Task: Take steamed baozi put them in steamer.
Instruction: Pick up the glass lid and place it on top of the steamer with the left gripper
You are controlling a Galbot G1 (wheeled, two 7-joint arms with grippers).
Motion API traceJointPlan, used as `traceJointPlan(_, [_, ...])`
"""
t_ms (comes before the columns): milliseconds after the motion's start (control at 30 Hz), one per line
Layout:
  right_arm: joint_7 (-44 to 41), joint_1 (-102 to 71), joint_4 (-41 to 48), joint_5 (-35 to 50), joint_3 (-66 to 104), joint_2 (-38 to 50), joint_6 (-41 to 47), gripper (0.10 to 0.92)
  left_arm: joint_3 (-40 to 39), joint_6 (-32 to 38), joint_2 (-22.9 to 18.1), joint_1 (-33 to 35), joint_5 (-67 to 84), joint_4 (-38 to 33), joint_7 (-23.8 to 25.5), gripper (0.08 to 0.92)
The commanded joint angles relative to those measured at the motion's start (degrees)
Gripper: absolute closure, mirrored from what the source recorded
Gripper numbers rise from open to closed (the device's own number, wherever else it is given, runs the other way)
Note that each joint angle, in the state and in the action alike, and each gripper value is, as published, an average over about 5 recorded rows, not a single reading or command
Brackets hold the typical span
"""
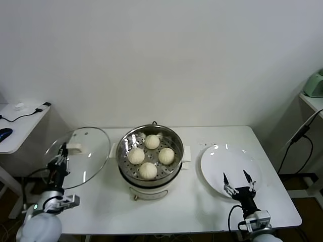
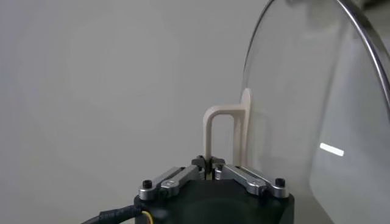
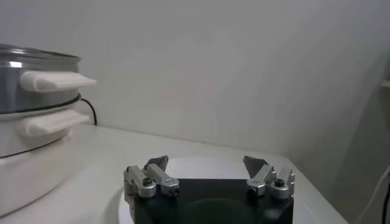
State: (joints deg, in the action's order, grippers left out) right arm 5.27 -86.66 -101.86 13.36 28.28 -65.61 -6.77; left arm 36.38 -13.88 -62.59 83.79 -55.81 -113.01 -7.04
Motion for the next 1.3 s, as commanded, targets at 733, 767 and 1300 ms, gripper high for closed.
traceJointPlan(733, [1.41,-2.82,1.45,-2.18,-1.29,-1.93,-7.38,0.202,-39.73,-26.76,-16.34,-20.07,-28.70,-3.25,20.23,0.863])
traceJointPlan(767, [1.46,-2.87,1.51,-2.21,-1.26,-2.08,-7.59,0.203,-39.96,-26.69,-16.60,-20.23,-29.04,-2.57,20.11,0.863])
traceJointPlan(1300, [2.32,-3.17,2.20,-2.73,-0.96,-3.38,-9.78,0.203,-39.80,-26.18,-18.45,-21.44,-32.30,4.55,18.71,0.863])
